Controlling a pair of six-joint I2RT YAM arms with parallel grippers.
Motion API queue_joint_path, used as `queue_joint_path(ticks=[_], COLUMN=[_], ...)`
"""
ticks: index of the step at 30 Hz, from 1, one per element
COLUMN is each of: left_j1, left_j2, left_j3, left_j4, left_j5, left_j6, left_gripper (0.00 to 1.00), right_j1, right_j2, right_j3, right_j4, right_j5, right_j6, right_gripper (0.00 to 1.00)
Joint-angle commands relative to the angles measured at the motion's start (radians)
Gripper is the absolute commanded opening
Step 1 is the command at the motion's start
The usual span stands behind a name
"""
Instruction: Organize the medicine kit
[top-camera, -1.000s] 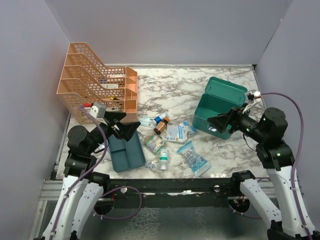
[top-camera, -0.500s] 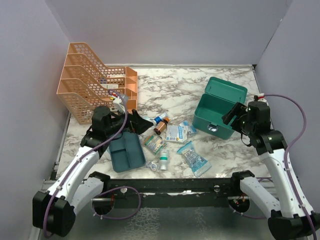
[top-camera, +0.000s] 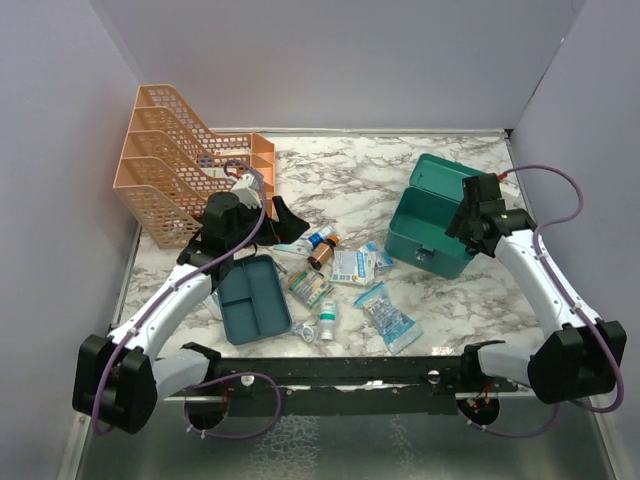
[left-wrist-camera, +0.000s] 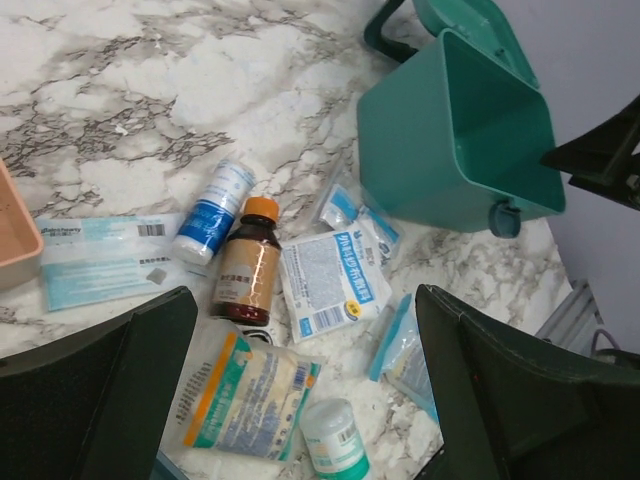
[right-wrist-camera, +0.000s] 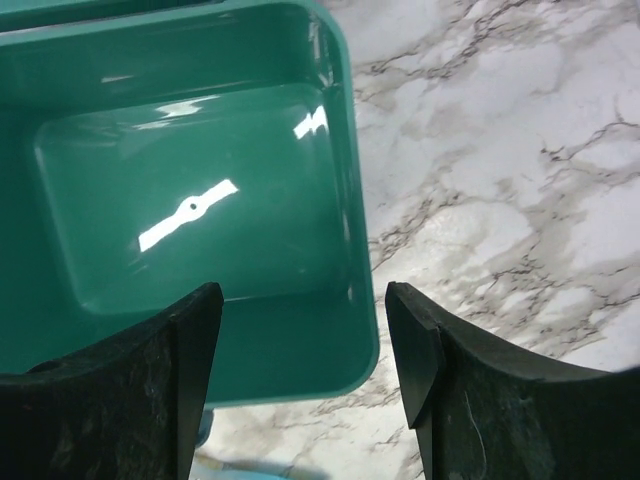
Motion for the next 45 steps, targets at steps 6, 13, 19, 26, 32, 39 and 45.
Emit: queue_joint_path(ticks=[6, 13, 19, 26, 32, 39, 45], left_j1=[-0.015, -0.027, -0.054, -0.130, -0.182, -0.210, -0.223], left_j2=[0.170, 0.263, 0.306, 0.377, 0.427, 0.523, 0.605], left_j3=[0.089, 0.155, 0.161, 0.180, 0.228, 0.271, 0.326], left_j4=[0.028, -0.063, -0.116, -0.128, -0.149, -0.171, -0.213], left_j5=[-0.039, -0.064, -0.086, -0.045, -0.105, -0.118, -0.153], left_j6=[0.084, 0.143, 0.235, 0.316, 0.338, 0.336, 0.352], left_gripper=[0.91, 0.84, 0.71, 0.47, 0.44, 0.43, 0.42], right_j1=[-0.056, -0.060, -0.060, -0.060, -0.060, -0.060, -0.060], right_j2=[0.084, 0.143, 0.173, 0.201, 0.144, 0.008, -0.088], right_j3=[-0.006, -0.066, -0.083, -0.038, 0.057, 0.082, 0.089], right_j4=[0.160, 0.384, 0.487, 0.502, 0.315, 0.189, 0.190], right_j5=[0.019, -0.207, -0.378, -0.432, -0.258, -0.300, -0.569], right_j6=[-0.148, -0.365, -0.426, -0.397, -0.265, -0.212, -0.176], right_gripper=[0.67, 0.61, 0.50, 0.49, 0.54, 0.58, 0.57])
